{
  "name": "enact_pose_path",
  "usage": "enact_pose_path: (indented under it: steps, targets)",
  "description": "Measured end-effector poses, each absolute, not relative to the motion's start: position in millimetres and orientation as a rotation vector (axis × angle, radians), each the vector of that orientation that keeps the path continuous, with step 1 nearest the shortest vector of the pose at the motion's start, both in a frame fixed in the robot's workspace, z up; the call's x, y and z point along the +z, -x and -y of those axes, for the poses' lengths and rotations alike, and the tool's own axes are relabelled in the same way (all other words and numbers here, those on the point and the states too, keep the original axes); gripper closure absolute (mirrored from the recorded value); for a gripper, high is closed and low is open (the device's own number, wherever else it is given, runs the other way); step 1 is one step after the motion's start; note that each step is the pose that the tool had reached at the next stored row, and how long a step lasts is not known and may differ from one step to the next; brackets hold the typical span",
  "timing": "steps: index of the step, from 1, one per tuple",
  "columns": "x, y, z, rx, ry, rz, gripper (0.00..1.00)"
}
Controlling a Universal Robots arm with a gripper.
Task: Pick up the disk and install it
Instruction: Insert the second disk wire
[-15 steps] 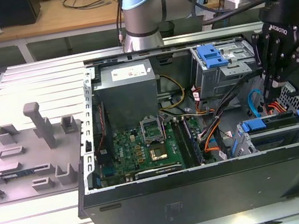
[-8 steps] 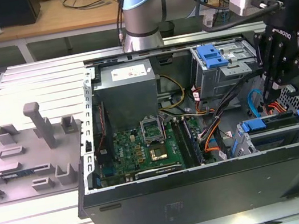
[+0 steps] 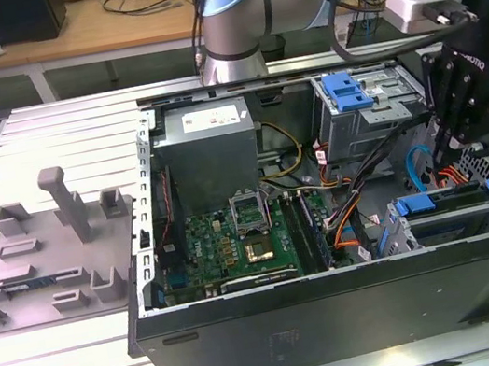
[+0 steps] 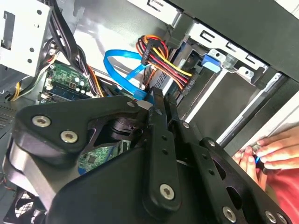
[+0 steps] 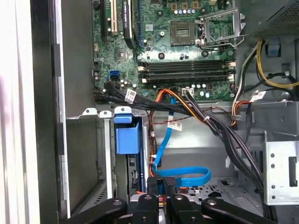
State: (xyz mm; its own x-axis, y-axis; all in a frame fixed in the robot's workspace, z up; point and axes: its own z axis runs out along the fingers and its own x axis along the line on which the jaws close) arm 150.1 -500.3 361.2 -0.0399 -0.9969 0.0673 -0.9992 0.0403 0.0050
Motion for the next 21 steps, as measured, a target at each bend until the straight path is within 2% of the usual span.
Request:
enact_pose_path:
  steps: [12, 21]
  targets:
    - [361.1, -151.8, 519.7, 0.004, -2.168, 2.257, 0.84]
    - [361.2, -151.7, 522.4, -0.002, -2.171, 2.259, 0.84]
